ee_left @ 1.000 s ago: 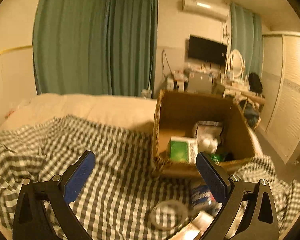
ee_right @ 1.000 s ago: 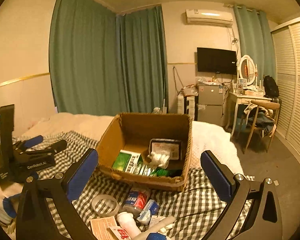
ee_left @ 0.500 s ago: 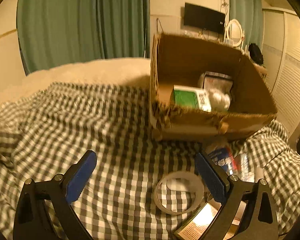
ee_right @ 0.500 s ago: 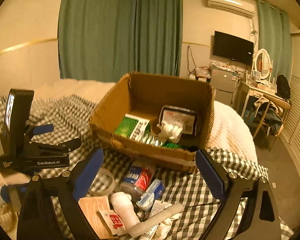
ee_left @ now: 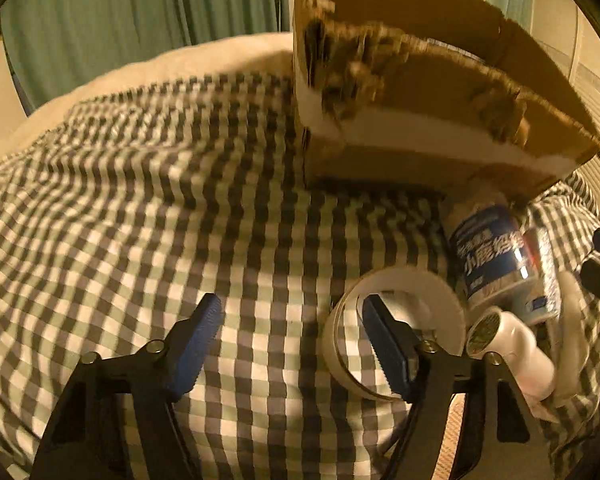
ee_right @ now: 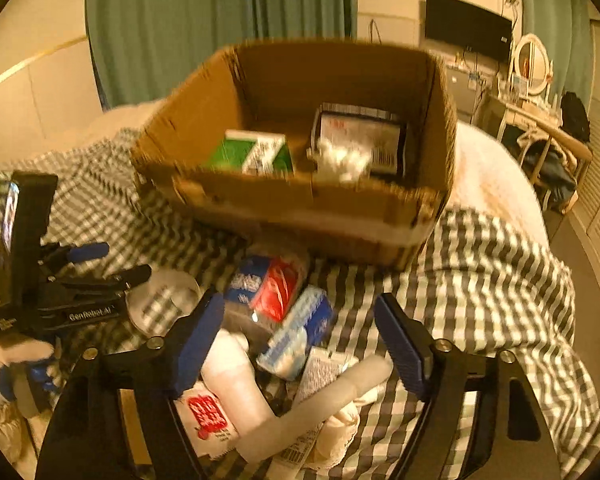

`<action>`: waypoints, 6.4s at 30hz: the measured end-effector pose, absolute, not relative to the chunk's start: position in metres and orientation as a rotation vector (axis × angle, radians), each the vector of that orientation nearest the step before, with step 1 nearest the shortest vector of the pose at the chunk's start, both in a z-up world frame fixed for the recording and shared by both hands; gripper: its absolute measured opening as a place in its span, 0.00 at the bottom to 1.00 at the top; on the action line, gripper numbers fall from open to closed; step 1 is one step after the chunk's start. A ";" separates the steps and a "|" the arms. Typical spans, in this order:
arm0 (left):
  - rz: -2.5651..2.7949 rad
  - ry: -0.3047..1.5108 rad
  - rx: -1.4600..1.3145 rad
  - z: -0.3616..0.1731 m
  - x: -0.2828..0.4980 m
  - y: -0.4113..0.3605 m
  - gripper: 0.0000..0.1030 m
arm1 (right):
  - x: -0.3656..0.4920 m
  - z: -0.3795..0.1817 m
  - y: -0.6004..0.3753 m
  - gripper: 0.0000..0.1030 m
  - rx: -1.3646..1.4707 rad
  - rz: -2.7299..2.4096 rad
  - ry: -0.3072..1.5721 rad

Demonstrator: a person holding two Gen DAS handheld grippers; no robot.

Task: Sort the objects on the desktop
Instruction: 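Grasp the clear tape roll with the left gripper while the right grasps the white-blue packet, then carry the tape roll and white-blue packet over the cardboard box with both grippers, then drop the tape roll from the left gripper while the right releases the packet into the box, then withdraw both grippers from the box back toward the item pile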

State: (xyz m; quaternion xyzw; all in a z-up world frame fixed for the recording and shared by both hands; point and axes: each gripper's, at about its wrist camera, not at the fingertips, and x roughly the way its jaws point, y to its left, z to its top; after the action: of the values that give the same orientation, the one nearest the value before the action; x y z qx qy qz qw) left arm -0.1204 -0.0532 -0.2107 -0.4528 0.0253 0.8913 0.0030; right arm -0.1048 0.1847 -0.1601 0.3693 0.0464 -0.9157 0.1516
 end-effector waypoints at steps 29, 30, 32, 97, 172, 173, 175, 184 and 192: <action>2.696 0.171 -1.446 -0.238 -0.113 -0.016 0.09 | -0.132 -0.225 0.174 0.21 1.352 -2.498 0.186; 2.687 0.147 -1.447 -0.236 -0.112 -0.016 0.09 | -0.131 -0.224 0.174 0.21 1.349 -2.501 0.188; 2.671 0.091 -1.443 -0.232 -0.114 -0.019 0.09 | -0.130 -0.222 0.175 0.21 1.342 -2.507 0.187; 2.868 0.113 -0.521 0.062 -0.075 0.016 0.09 | -0.048 0.039 0.204 0.21 0.420 -2.786 0.142; 2.953 -0.042 -0.713 0.003 -0.180 -0.012 0.96 | -0.157 -0.018 0.219 0.38 0.603 -2.807 0.070; 2.959 -0.052 -0.690 0.008 -0.174 -0.013 0.99 | -0.153 -0.015 0.218 0.39 0.591 -2.809 0.065; 2.971 -0.069 -0.643 0.019 -0.164 -0.015 1.00 | -0.144 -0.008 0.220 0.40 0.564 -2.812 0.054; 3.024 -0.091 -0.450 0.059 -0.107 -0.018 1.00 | -0.102 0.017 0.222 0.43 0.473 -2.817 0.050; 2.988 -0.127 -0.434 0.065 -0.070 -0.021 1.00 | -0.069 0.027 0.223 0.58 0.435 -2.829 0.023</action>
State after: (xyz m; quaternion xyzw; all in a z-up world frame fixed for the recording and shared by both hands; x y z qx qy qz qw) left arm -0.0702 -0.0212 0.0653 -0.1435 -0.0419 0.9869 0.0599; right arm -0.0687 0.2229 0.0266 0.1506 0.0078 -0.9787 0.1391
